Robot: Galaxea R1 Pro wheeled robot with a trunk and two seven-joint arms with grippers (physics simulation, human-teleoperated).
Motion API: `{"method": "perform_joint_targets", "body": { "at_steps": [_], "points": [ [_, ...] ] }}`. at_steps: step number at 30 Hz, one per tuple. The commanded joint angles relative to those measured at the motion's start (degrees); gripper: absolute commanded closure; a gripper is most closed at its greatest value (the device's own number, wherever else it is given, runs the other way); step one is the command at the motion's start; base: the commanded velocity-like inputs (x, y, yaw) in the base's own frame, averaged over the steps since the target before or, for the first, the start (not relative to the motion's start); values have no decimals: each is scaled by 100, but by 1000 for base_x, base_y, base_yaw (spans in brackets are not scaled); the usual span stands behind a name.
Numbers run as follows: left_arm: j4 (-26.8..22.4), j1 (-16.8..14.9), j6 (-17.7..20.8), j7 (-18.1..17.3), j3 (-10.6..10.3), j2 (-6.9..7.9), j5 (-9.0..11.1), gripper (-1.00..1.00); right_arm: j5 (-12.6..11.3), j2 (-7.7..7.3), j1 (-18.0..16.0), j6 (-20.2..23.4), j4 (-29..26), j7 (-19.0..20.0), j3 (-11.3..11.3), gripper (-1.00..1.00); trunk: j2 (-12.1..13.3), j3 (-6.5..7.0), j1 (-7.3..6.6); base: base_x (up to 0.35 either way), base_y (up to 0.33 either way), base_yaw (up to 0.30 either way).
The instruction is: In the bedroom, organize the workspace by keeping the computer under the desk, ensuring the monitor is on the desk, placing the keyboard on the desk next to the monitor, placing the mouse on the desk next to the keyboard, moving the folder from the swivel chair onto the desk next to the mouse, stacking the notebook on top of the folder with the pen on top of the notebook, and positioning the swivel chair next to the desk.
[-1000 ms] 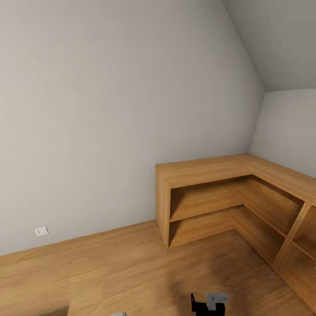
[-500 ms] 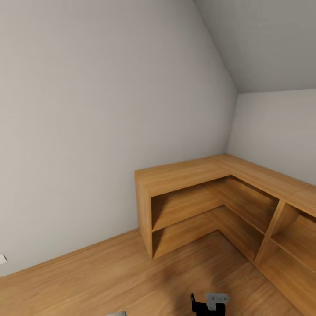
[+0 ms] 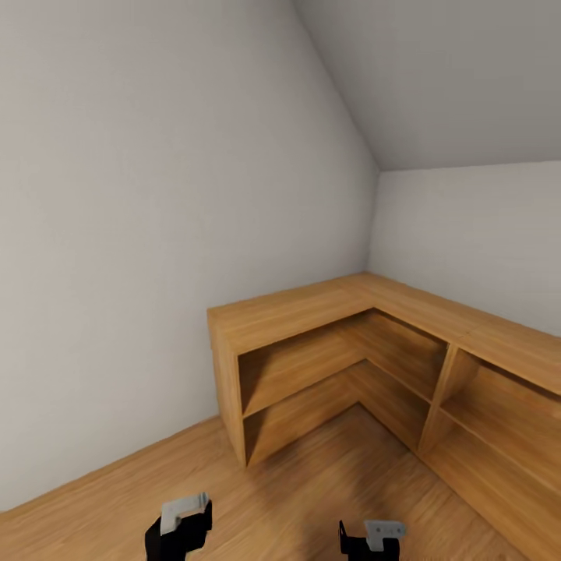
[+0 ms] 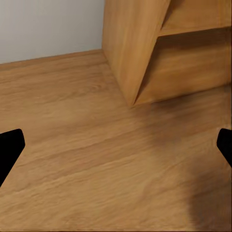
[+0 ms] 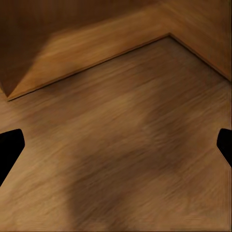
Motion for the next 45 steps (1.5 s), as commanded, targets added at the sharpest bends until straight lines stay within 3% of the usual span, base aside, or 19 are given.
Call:
{"method": "perform_joint_targets", "body": {
  "at_steps": [1, 4, 9, 25, 45],
  "points": [
    [-144, 8, 119, 36, -34, 81, 159, -100, -23, 3, -4, -10, 4, -36, 49, -100, -3, 0, -1, 1, 0, -255],
    [-366, 42, 499, 51, -106, 238, 551, -100, -23, 3, -4, -11, 4, -36, 49, -100, -3, 16, -1, 0, 0, -255],
    [-343, 59, 693, 48, -163, 316, 765, -100, -23, 4, -4, -11, 4, -36, 50, -100, -3, 44, -1, 27, 0, -255],
    [-62, 65, 755, 42, -190, 53, 813, -100, -23, 11, -4, -26, 4, -32, 57, -100, -3, 133, -1, 280, 0, -255],
    [18, 65, 750, 58, -186, 3, 814, -100, -23, 12, -4, -80, 30, -27, 57, -100, -3, 246, -1, 78, 0, -255]
  ]
}}
